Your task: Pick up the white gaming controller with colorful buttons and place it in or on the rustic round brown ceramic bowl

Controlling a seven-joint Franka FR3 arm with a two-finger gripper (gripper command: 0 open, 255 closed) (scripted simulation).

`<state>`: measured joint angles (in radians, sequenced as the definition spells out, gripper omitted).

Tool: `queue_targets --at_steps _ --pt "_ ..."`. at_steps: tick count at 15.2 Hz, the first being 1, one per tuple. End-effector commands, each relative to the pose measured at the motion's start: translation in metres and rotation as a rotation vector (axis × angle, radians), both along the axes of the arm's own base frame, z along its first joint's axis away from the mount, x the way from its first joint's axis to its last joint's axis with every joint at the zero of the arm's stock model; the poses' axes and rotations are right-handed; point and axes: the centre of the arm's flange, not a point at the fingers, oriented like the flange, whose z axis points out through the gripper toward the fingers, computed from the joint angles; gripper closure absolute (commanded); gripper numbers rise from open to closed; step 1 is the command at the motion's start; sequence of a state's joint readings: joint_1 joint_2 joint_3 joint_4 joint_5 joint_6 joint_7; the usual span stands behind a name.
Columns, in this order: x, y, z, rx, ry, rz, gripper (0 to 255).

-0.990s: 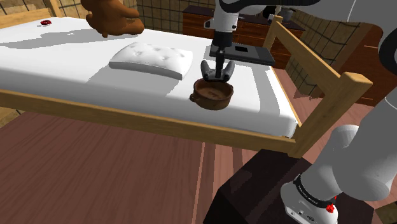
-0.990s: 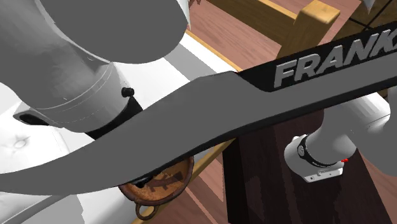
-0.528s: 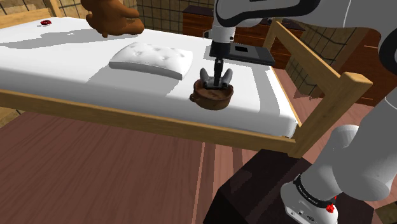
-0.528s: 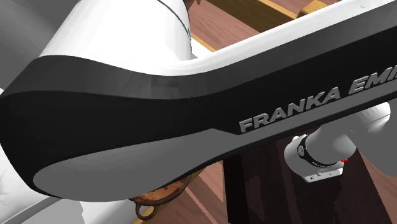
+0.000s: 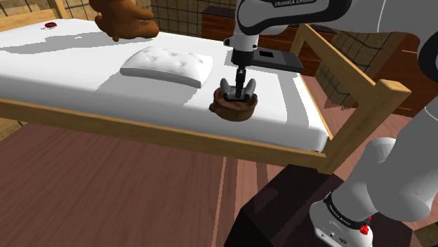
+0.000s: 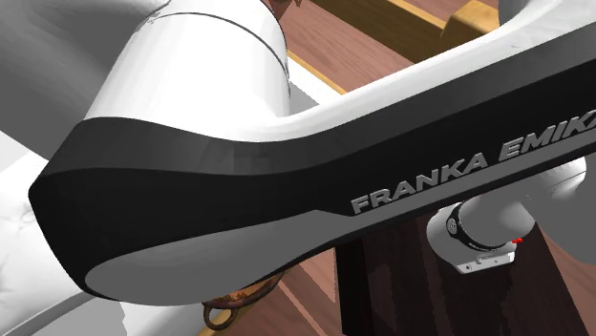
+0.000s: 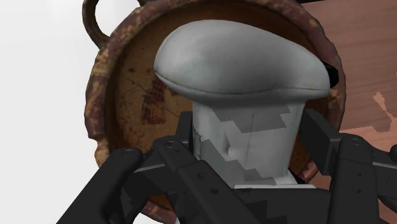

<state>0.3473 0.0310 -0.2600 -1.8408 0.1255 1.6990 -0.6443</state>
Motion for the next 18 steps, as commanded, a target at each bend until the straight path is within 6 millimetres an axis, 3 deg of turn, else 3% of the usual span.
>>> queue_targets --at_steps 1,2,7,11,18 --pt "0.000 0.000 0.000 0.000 -0.001 0.000 255" --pt "0.000 0.000 0.000 0.000 -0.001 0.000 0" --pt "0.000 0.000 0.000 0.000 0.000 0.000 0" --pt "0.009 -0.005 0.049 0.000 -0.001 0.000 0" --pt "0.009 -0.005 0.049 0.000 -0.001 0.000 0"
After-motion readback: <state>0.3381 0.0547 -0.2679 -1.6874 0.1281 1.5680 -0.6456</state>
